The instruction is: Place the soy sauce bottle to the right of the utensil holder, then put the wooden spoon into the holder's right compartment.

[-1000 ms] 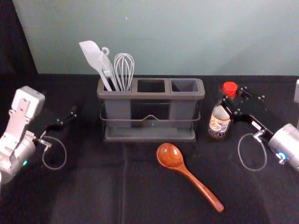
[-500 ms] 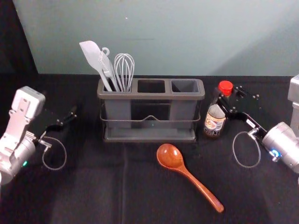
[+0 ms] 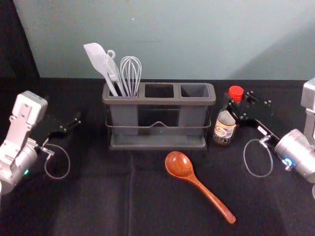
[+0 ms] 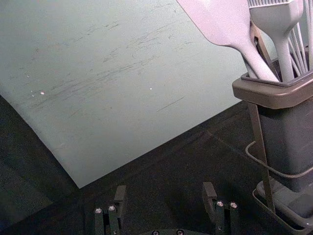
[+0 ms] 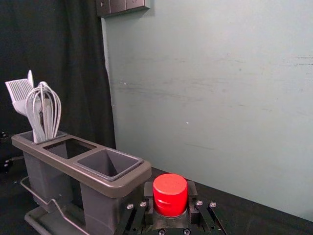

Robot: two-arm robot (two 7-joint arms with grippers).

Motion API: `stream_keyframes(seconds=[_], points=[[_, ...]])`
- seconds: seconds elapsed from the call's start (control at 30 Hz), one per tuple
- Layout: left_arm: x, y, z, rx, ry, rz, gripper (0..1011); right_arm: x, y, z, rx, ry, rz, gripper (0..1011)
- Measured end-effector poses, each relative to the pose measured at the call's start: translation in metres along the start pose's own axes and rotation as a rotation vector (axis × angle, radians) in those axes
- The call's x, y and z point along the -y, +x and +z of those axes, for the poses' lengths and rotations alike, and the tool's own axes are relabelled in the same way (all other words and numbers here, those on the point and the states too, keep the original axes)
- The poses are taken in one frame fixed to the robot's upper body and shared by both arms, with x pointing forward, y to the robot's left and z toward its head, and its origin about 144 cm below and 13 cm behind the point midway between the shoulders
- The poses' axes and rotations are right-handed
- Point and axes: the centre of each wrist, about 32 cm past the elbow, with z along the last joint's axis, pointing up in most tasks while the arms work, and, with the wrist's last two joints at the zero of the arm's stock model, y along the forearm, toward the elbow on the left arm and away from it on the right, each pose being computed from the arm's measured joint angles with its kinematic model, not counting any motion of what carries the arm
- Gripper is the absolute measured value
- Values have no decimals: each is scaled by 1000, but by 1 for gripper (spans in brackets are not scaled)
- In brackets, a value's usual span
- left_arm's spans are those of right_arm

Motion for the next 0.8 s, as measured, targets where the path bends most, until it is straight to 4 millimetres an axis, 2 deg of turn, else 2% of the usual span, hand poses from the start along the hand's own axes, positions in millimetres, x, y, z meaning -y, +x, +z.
stream_keyframes(seconds=[0.17,0.2,0.3,0.43,0.5,0.53,0.57,0.63,0.77,0.8], points=[[0,0,0,0,0,0,1000,1,-1,0,1,2,0,398],[0,0,0,0,0,0,1000,1,-1,1,3,4,-2,448],[0,0,0,0,0,0,1000,2,-2,3,6,11,-5,507],[0,0,0,0,0,0,1000,7,-5,12,19,38,-15,678],[0,0,0,0,0,0,1000,11,-8,20,29,61,-25,711],[0,0,0,0,0,0,1000,14,-10,25,35,76,-33,765],[0,0,0,0,0,0,1000,16,-12,29,39,83,-36,765],[0,0,0,0,0,0,1000,23,-19,36,44,92,-48,865],[0,0,0,0,0,0,1000,32,-30,42,38,96,-55,932],[0,0,0,0,0,0,1000,36,-36,44,33,92,-53,979]])
